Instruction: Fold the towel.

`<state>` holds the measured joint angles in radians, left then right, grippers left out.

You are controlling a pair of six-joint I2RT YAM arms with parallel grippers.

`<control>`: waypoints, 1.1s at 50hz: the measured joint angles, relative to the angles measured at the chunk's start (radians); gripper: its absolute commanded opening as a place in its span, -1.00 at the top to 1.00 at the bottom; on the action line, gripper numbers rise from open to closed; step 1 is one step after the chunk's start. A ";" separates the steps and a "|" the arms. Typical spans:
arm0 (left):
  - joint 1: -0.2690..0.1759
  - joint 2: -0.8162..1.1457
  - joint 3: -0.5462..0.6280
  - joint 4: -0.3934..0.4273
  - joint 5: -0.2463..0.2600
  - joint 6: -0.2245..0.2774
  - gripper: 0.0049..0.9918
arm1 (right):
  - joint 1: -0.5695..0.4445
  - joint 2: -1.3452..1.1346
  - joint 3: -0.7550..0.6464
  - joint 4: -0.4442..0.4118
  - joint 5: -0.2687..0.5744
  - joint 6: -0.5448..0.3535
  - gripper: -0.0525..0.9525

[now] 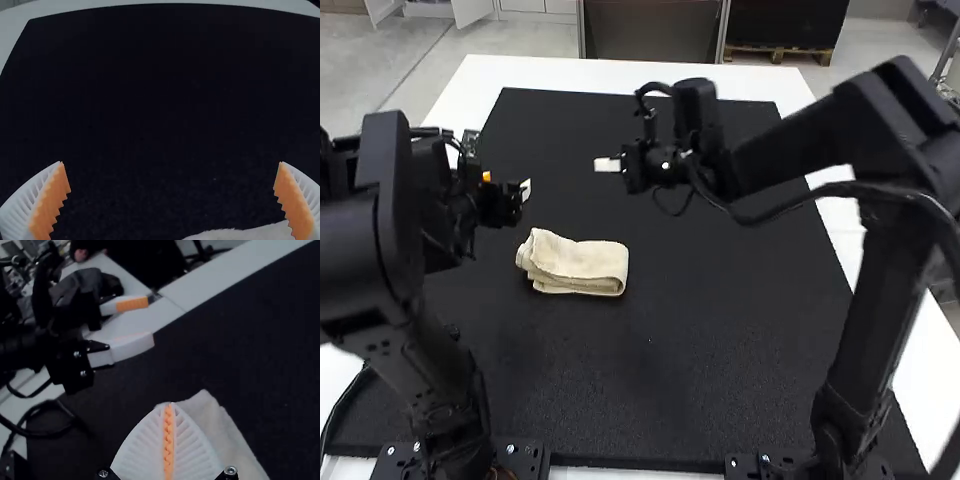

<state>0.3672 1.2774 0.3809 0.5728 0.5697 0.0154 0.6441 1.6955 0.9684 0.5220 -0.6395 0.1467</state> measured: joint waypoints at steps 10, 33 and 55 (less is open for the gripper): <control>-0.074 -0.132 0.000 -0.026 0.000 -0.084 -0.93 | -0.084 -0.170 -0.097 0.023 0.045 -0.001 0.93; -0.133 -0.479 0.019 -0.140 -0.032 -0.164 -0.93 | -0.294 -0.637 -0.275 -0.012 0.083 0.000 0.93; -0.142 -0.528 0.042 -0.159 -0.047 -0.168 -0.93 | -0.340 -0.873 -0.357 -0.138 0.142 -0.066 0.93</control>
<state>0.2249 0.7490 0.4232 0.4137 0.5232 -0.1528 0.3042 0.8223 0.6109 0.3836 -0.4980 0.0807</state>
